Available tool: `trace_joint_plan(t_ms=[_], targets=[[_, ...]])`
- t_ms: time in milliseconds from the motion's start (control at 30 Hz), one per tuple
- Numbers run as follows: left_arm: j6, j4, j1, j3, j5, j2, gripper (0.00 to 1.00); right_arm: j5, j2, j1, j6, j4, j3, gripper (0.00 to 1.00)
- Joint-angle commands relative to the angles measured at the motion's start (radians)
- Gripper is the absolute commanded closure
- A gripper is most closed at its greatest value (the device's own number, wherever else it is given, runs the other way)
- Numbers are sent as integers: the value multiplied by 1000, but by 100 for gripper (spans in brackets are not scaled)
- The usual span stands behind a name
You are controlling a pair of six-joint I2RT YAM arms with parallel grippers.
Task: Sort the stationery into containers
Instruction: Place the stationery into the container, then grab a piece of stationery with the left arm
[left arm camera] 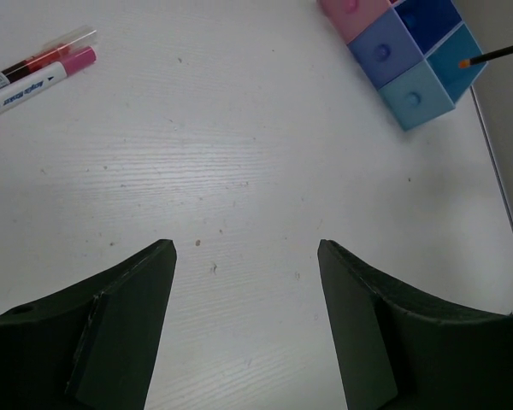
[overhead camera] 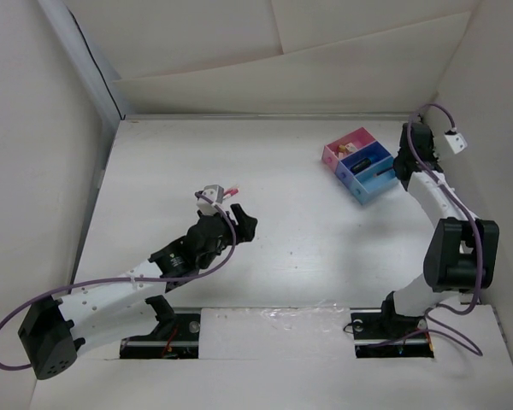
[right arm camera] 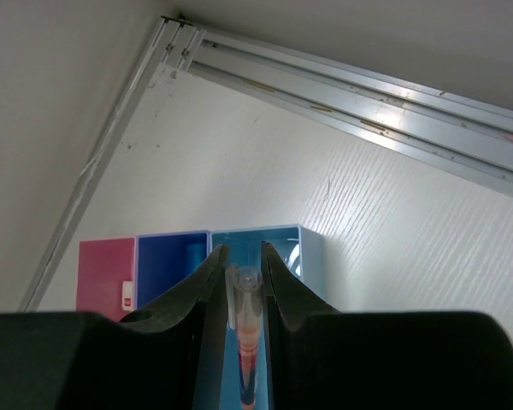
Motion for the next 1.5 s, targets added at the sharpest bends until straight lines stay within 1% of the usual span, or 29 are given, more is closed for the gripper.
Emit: trace_joint_plan(t_ms=[0, 67, 133, 167, 333, 400, 467, 500, 600, 633, 700, 767, 867, 933, 967, 1000, 1100, 1133, 1200, 1233, 1267, 1300, 1333, 1433, 1467], targets=[[-17, -15, 0, -10, -73, -15, 36, 83, 7, 46, -2, 15, 48, 96], [-43, -44, 0, -10, -129, -15, 36, 83, 18, 58, -2, 15, 48, 95], [-80, -95, 0, -10, -166, -15, 36, 83, 28, 69, 9, 15, 48, 90], [-89, -110, 0, -1, -195, -15, 36, 83, 28, 69, 9, 15, 48, 90], [-125, -179, 0, 10, -266, -5, 36, 49, 61, 78, 9, 15, 48, 82], [-165, -225, 0, 19, -309, -5, 36, 32, 73, 78, 19, 15, 48, 71], [-203, -286, 0, 19, -353, 5, 36, 23, 82, 78, 20, 15, 48, 52], [-220, -307, 0, 19, -375, 5, 36, 23, 82, 68, 20, 15, 48, 38], [-245, -337, 21, 28, -398, 5, 36, -24, 70, 58, 20, 15, 58, 21], [-245, -337, 31, 28, -381, 5, 36, -24, 53, 49, 20, 15, 58, 18], [-245, -325, 57, 19, -341, 5, 35, -49, 30, 49, 10, 15, 58, 17], [-245, -336, 66, 19, -341, 14, 35, -76, -19, 49, 10, 15, 58, 15], [-254, -348, 66, 19, -341, 23, 32, -124, -111, 71, 10, 15, 11, 14], [-263, -362, 66, 19, -350, 23, 32, -156, -165, 117, 1, 24, -42, 14], [-274, -362, 66, 19, -350, 23, 31, -170, -218, 139, -14, 52, -66, 14], [-274, -362, 66, 19, -350, 23, 30, -181, -241, 194, -14, 63, -86, 14], [-274, -362, 66, 28, -350, 32, 28, -208, -301, 274, -48, 89, -149, 14], [-274, -371, 80, 37, -341, 46, 27, -208, -301, 320, -48, 89, -149, 14], [-228, -333, 116, 37, -295, 72, 27, -236, -323, 360, -74, 89, -176, 14], [-203, -312, 147, 37, -216, 84, 27, -236, -323, 403, -74, 89, -176, 15], [-156, -292, 217, 37, -170, 107, 27, -236, -334, 422, -85, 89, -190, 15], [-139, -261, 247, 28, -134, 107, 29, -236, -347, 440, -85, 89, -208, 15], [-130, -261, 265, 28, -117, 121, 29, -225, -347, 472, -97, 89, -208, 15], [-129, -261, 265, 28, -142, 133, 29, -225, -369, 511, -117, 89, -231, 15], [-129, -273, 265, 51, -155, 146, 29, -225, -380, 532, -117, 89, -231, 15]])
